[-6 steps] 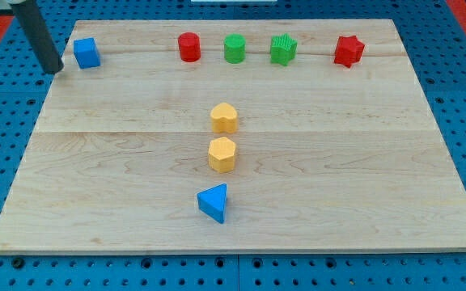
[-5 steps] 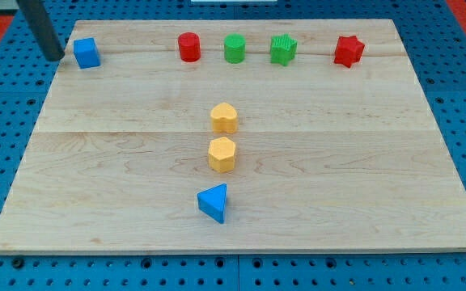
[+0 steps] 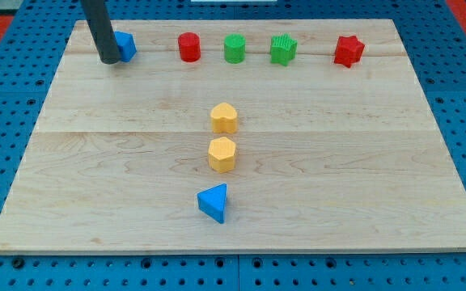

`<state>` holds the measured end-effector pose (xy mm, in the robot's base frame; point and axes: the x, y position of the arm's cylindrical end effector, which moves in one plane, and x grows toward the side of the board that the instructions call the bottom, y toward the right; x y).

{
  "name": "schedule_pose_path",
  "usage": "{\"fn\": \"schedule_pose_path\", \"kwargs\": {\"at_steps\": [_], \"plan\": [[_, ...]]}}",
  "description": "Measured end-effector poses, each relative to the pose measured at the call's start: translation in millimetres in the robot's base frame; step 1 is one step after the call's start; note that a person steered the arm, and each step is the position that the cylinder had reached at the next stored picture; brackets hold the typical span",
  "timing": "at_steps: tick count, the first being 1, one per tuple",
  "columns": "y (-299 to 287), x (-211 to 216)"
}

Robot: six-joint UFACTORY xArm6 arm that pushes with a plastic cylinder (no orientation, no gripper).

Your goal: Push the blue cube slightly towards left side of the board

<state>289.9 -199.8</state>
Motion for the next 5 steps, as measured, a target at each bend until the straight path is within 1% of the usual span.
{"fn": "schedule_pose_path", "kwargs": {"at_steps": [2, 3, 4, 5], "plan": [[44.5, 0.0], [61.0, -12.8], [46.9, -33.3], [23.8, -35.6]]}}
